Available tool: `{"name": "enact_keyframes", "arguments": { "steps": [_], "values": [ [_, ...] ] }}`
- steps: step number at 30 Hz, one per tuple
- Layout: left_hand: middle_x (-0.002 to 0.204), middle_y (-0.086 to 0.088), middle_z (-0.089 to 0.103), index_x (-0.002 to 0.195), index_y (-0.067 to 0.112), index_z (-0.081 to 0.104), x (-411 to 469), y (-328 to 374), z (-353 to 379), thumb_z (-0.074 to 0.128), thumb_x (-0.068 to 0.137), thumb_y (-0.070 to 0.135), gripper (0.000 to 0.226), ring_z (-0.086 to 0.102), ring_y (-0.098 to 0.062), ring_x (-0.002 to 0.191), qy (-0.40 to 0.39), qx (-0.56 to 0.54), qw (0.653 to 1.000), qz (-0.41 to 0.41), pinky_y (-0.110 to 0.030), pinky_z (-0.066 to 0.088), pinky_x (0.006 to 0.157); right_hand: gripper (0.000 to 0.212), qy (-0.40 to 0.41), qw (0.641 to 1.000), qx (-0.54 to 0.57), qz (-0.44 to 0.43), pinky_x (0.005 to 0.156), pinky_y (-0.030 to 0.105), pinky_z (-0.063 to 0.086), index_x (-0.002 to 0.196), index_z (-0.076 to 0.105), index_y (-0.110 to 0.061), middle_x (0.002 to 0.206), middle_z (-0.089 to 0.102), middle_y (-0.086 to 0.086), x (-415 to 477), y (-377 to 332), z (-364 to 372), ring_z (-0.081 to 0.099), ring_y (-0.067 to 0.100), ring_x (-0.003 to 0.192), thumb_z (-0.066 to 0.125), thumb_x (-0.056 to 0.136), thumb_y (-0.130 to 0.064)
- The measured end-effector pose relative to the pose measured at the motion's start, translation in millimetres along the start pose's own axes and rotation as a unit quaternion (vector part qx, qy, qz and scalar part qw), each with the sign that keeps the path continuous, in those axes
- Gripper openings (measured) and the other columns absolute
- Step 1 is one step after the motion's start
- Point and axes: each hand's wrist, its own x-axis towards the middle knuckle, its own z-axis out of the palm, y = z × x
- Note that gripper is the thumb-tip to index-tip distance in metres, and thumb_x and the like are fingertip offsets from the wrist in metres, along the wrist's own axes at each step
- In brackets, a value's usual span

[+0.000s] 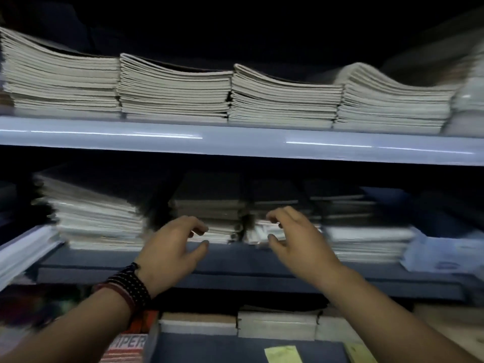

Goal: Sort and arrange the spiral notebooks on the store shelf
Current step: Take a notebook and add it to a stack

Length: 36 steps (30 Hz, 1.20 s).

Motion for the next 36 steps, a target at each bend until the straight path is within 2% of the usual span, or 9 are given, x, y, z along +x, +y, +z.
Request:
{"name": "enact_keyframes", "arguments": {
  "steps": [3, 5, 9, 14, 18, 23, 29, 33, 36],
  "values": [
    [0.102, 0.017, 0.062, 0.107, 0.029, 0.065, 21.8, 39.2, 36.2, 0.051, 0.083, 0.052, 0.036, 0.06, -0.004, 0.096, -0.002, -0.004, 0.999, 0.049, -0.028, 0.051, 0.087, 0.034, 0.01, 0.998, -0.05, 0.028, 0.086, 0.032, 0.049, 0.129, 0.053, -0.023, 0.123, 0.05, -0.009, -18.6, 40.2, -24.9, 0.049, 0.014, 0.116, 0.058, 0.096, -0.026],
    [0.099, 0.019, 0.06, 0.106, 0.03, 0.064, 33.6, 60.7, 56.0, 0.045, 0.081, 0.054, 0.04, 0.059, -0.005, 0.094, -0.013, -0.007, 0.997, 0.079, -0.029, 0.052, 0.085, 0.034, 0.022, 0.997, -0.066, 0.039, 0.087, 0.035, 0.049, 0.128, 0.056, -0.02, 0.121, 0.052, -0.006, -27.6, 63.0, -39.5, 0.049, 0.018, 0.114, 0.06, 0.094, -0.024],
    [0.103, 0.019, 0.061, 0.107, 0.031, 0.064, 58.9, 102.3, 93.1, 0.041, 0.083, 0.055, 0.041, 0.058, -0.009, 0.096, -0.02, 0.004, 0.992, 0.126, -0.033, 0.05, 0.088, 0.037, 0.029, 0.992, -0.106, 0.064, 0.089, 0.033, 0.048, 0.131, 0.055, -0.019, 0.123, 0.052, -0.004, -41.4, 105.5, -62.0, 0.045, 0.018, 0.116, 0.06, 0.095, -0.026],
    [0.105, 0.016, 0.063, 0.109, 0.035, 0.061, 84.7, 150.8, 126.2, 0.041, 0.085, 0.052, 0.036, 0.058, -0.013, 0.096, -0.035, 0.026, 0.981, 0.188, -0.034, 0.047, 0.087, 0.037, 0.017, 0.989, -0.128, 0.077, 0.096, 0.032, 0.044, 0.129, 0.055, -0.021, 0.123, 0.052, -0.003, -46.3, 140.2, -68.9, 0.045, 0.018, 0.115, 0.061, 0.093, -0.024],
    [0.117, 0.015, 0.061, 0.123, 0.037, 0.057, 103.5, 175.7, 153.2, 0.048, 0.085, 0.053, 0.042, 0.059, -0.014, 0.105, -0.094, 0.041, 0.968, 0.231, -0.033, 0.047, 0.092, 0.042, -0.001, 0.982, -0.179, 0.061, 0.092, 0.034, 0.044, 0.126, 0.058, -0.021, 0.118, 0.056, -0.002, -47.7, 158.1, -62.5, 0.048, 0.022, 0.11, 0.064, 0.085, -0.019],
    [0.116, 0.008, 0.066, 0.135, 0.037, 0.05, 124.7, 184.7, 174.4, 0.055, 0.092, 0.054, 0.047, 0.062, -0.015, 0.107, -0.114, 0.071, 0.963, 0.235, -0.03, 0.047, 0.083, 0.039, 0.049, 0.974, -0.22, 0.035, 0.074, 0.035, 0.047, 0.11, 0.071, -0.022, 0.097, 0.063, -0.004, -45.7, 172.5, -49.4, 0.058, 0.023, 0.092, 0.071, 0.072, -0.015],
    [0.113, 0.011, 0.068, 0.136, 0.04, 0.05, 133.9, 173.7, 188.9, 0.053, 0.087, 0.068, 0.057, 0.064, -0.011, 0.102, -0.131, 0.051, 0.965, 0.22, -0.028, 0.052, 0.086, 0.027, 0.086, 0.986, -0.144, 0.009, 0.07, 0.032, 0.049, 0.115, 0.074, -0.023, 0.104, 0.072, -0.009, -51.5, 180.5, -52.5, 0.059, 0.019, 0.089, 0.066, 0.09, -0.02],
    [0.128, 0.009, 0.065, 0.143, 0.039, 0.047, 136.7, 169.9, 191.1, 0.06, 0.084, 0.063, 0.064, 0.063, -0.011, 0.113, -0.14, 0.043, 0.965, 0.22, -0.028, 0.051, 0.096, 0.019, 0.105, 0.98, -0.169, -0.005, 0.07, 0.035, 0.051, 0.107, 0.073, -0.023, 0.095, 0.071, -0.008, -63.6, 171.7, -51.7, 0.057, 0.019, 0.083, 0.065, 0.091, -0.018],
    [0.137, 0.006, 0.06, 0.148, 0.036, 0.043, 138.9, 168.6, 191.9, 0.072, 0.082, 0.049, 0.074, 0.058, -0.015, 0.123, -0.158, 0.045, 0.964, 0.209, -0.028, 0.047, 0.104, 0.021, 0.11, 0.981, -0.159, -0.007, 0.075, 0.037, 0.05, 0.113, 0.07, -0.023, 0.1, 0.07, -0.009, -79.7, 169.5, -50.7, 0.056, 0.019, 0.088, 0.059, 0.095, -0.02]
  ]
}}
